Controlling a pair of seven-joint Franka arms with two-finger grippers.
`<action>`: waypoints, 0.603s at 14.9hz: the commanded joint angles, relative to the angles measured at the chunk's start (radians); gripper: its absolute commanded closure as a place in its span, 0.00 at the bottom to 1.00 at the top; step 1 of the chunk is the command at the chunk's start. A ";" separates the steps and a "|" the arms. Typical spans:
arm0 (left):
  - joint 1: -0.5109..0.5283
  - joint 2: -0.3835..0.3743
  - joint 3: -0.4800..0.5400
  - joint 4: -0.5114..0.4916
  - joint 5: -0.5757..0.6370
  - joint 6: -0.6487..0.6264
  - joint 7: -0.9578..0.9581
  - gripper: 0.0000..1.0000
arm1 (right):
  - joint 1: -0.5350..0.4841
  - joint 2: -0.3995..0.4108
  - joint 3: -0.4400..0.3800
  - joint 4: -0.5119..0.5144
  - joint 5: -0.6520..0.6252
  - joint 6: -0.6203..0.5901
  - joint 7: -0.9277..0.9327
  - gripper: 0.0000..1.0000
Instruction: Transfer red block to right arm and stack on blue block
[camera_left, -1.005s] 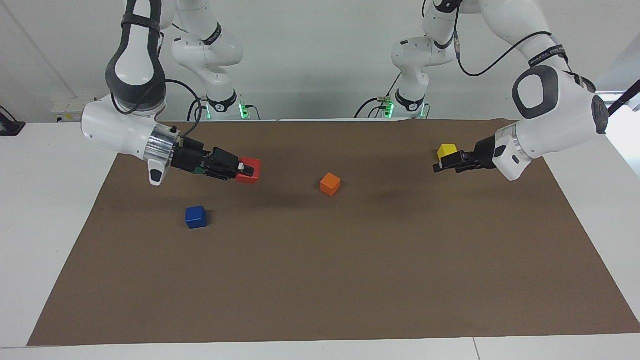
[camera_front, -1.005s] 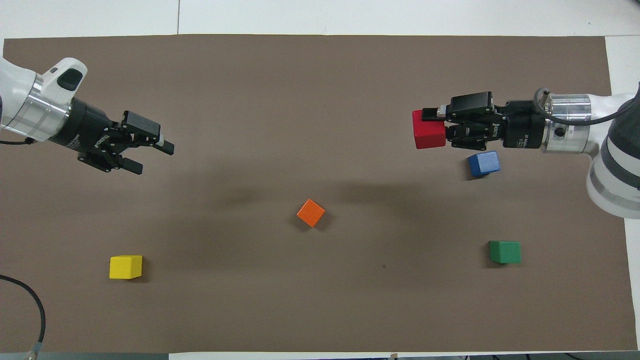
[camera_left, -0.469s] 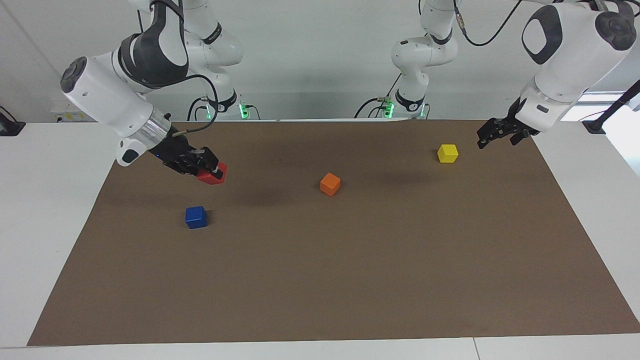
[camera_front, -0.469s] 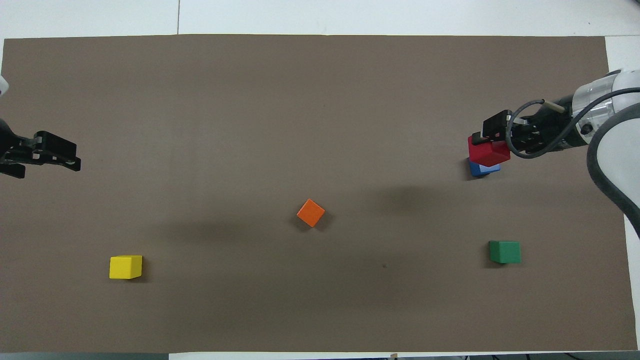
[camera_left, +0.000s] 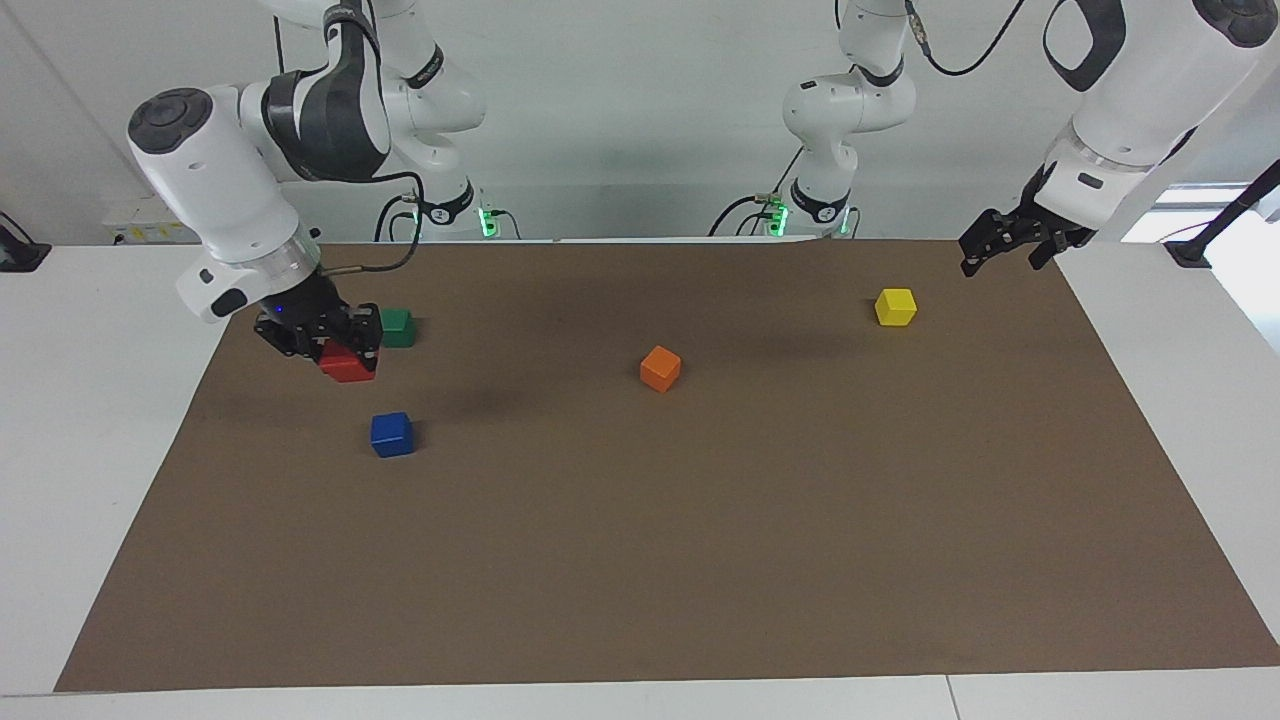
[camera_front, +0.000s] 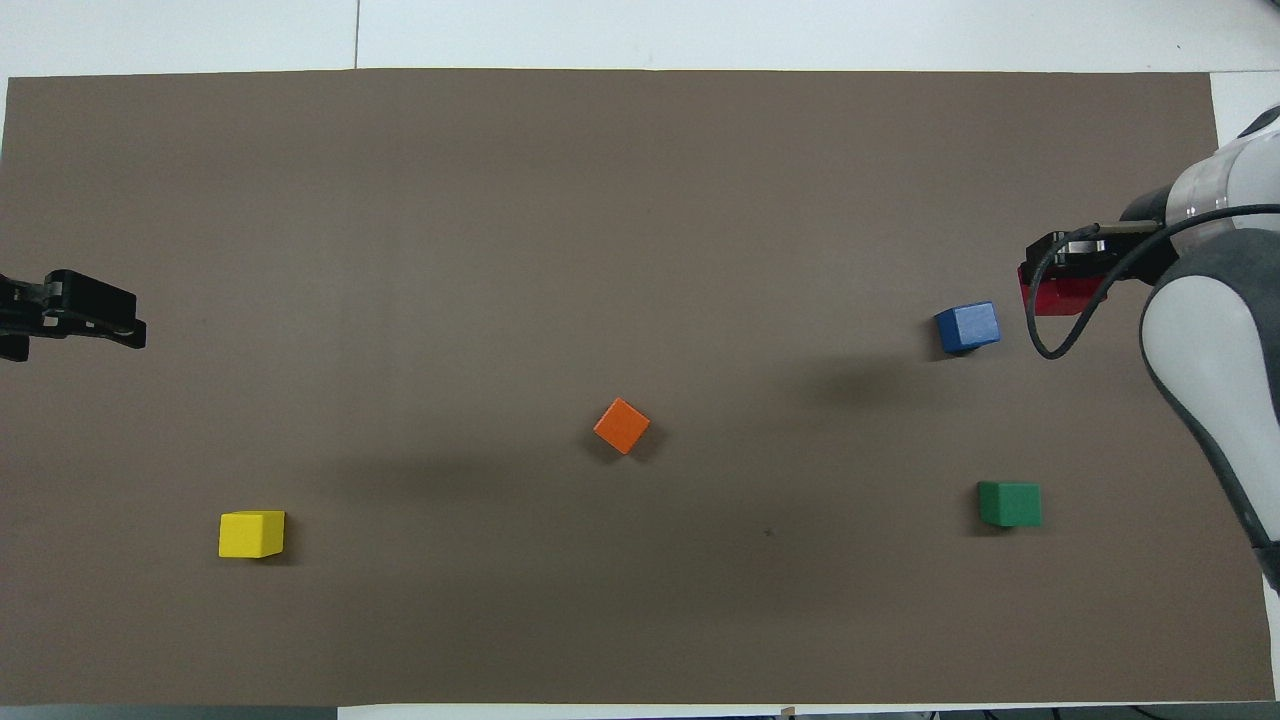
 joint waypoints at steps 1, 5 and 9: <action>-0.006 -0.039 0.009 -0.009 0.015 -0.014 0.012 0.00 | -0.006 0.038 0.006 -0.024 -0.079 0.096 -0.039 1.00; -0.072 -0.005 0.070 -0.006 0.012 -0.017 0.020 0.00 | 0.008 0.051 0.008 -0.078 -0.087 0.197 -0.037 1.00; -0.089 -0.008 0.072 -0.008 0.012 -0.039 0.019 0.00 | 0.014 0.048 0.010 -0.178 -0.083 0.361 -0.017 1.00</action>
